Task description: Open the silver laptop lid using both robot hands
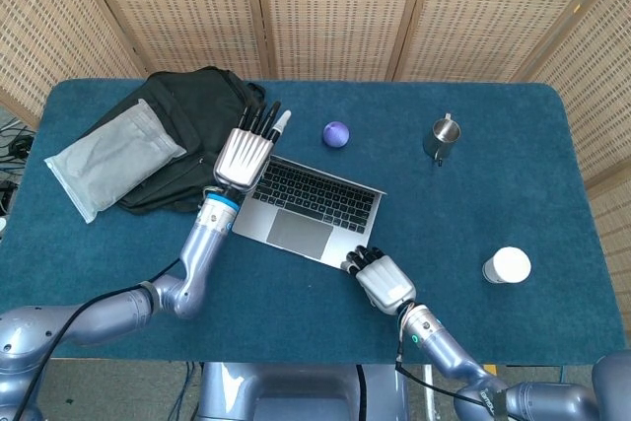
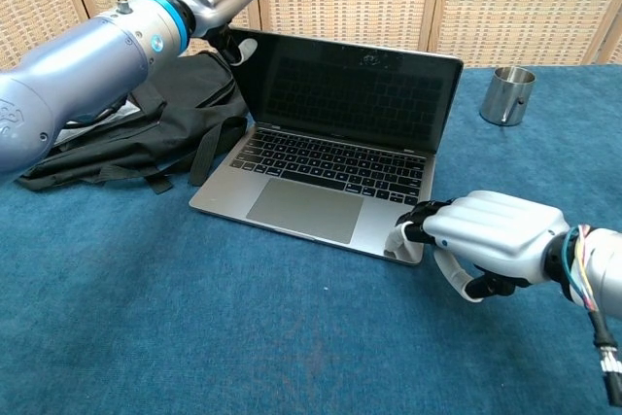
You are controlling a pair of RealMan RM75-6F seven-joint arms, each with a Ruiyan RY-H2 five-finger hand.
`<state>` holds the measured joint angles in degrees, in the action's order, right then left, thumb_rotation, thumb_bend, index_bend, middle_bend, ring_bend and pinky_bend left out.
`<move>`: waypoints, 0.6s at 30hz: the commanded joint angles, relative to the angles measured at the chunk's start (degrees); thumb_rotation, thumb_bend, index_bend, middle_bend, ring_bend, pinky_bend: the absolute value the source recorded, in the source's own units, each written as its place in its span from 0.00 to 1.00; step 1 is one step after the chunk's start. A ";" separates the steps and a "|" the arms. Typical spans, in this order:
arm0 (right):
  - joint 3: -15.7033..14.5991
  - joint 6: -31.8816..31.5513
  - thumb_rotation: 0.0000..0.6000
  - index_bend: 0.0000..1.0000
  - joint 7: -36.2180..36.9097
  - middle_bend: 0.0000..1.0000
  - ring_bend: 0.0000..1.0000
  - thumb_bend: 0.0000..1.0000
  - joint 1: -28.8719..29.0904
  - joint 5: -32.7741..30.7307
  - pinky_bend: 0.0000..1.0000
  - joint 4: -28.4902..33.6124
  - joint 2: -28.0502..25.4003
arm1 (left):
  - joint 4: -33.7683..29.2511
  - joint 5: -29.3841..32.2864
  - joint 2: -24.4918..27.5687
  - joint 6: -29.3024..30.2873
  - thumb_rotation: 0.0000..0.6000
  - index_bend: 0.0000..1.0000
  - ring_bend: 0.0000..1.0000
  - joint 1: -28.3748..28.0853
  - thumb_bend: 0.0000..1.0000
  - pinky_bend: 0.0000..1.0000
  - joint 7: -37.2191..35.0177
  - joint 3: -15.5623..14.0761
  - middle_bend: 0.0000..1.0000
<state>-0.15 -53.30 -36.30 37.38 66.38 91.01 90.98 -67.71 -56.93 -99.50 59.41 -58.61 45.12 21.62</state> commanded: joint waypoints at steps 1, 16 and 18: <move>-0.04 -0.04 1.00 0.18 0.05 0.17 0.10 0.93 0.04 0.10 0.19 -0.05 -0.01 | 0.34 0.86 0.19 0.03 1.00 0.00 0.00 -0.33 0.50 0.00 0.05 0.53 0.00; -0.01 -0.69 1.00 0.18 -0.21 0.17 0.10 0.93 0.32 0.26 0.19 -0.06 -0.52 | 5.37 5.33 -0.16 -1.45 1.00 0.00 0.00 -4.05 0.50 0.00 -1.09 2.92 0.00; -0.03 -0.65 1.00 0.18 -0.28 0.17 0.10 0.93 0.37 0.20 0.19 -0.02 -0.62 | 5.88 5.79 -0.23 -1.68 1.00 0.00 0.00 -4.34 0.50 0.00 -1.29 3.07 0.00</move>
<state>-0.17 -53.96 -36.57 37.74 66.59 90.98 90.37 -62.03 -51.34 -99.67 57.87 -62.79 43.95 24.59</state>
